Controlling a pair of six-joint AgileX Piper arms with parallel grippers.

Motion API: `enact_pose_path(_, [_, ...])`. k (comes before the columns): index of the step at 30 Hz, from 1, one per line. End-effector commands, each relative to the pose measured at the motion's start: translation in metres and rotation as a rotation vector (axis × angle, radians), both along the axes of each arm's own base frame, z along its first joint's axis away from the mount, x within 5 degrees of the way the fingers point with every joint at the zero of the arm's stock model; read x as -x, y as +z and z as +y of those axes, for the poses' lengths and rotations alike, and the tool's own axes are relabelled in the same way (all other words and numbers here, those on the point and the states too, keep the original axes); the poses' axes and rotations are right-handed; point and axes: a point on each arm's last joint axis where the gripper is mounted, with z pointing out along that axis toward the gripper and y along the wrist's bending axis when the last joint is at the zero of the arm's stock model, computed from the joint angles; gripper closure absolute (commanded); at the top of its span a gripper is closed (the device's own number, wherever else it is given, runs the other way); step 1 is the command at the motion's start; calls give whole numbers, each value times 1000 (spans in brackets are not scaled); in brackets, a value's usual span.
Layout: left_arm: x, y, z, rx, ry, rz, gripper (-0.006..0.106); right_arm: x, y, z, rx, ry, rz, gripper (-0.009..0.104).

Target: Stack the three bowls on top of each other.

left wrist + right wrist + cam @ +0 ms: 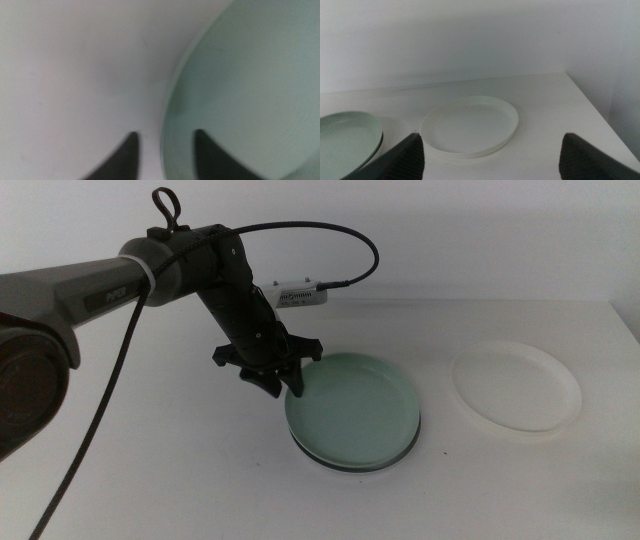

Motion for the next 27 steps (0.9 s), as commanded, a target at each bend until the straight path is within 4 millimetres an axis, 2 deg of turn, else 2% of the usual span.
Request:
enact_pose_path(1, [5, 12, -2, 22, -35, 0, 49, 0, 0, 0, 13, 2, -13, 6])
enact_pose_path(4, [11, 35, 4, 9, -59, -38, 16, 0, 0, 0, 13, 2, -13, 6])
enact_pose_path(5, [14, 49, 8, 6, -61, -63, 7, 0, 0, 0, 13, 2, -13, 6])
enact_pose_path(7, [24, 82, 14, 11, -75, -138, 7, 0, 0, 0, 13, 2, -13, 6])
enact_pose_path(10, [50, 133, 25, 28, -121, -294, 7, 0, 0, 0, 13, 2, -13, 6])
enact_pose_path(13, [92, 177, 39, 63, -177, -492, 7, 0, 0, 0, 13, 2, -13, 6])
enact_pose_path(16, [150, 211, 62, 100, -170, -694, 7, 0, 0, 0, 13, 2, -13, 6])
enact_pose_path(19, [210, 229, 81, 169, -139, -837, 7, 0, 0, 0, 13, 2, -13, 6])
enact_pose_path(22, [258, 240, 93, 222, -164, -899, 7, 0, 0, 0, 13, 2, -13, 6])
enact_pose_path(24, [278, 247, 97, 260, -175, -930, 7, 0, 0, 0, 13, 2, -13, 6])
enact_pose_path(27, [289, 251, 98, 300, -194, -938, 7, 0, 0, 0, 13, 2, -13, 6])
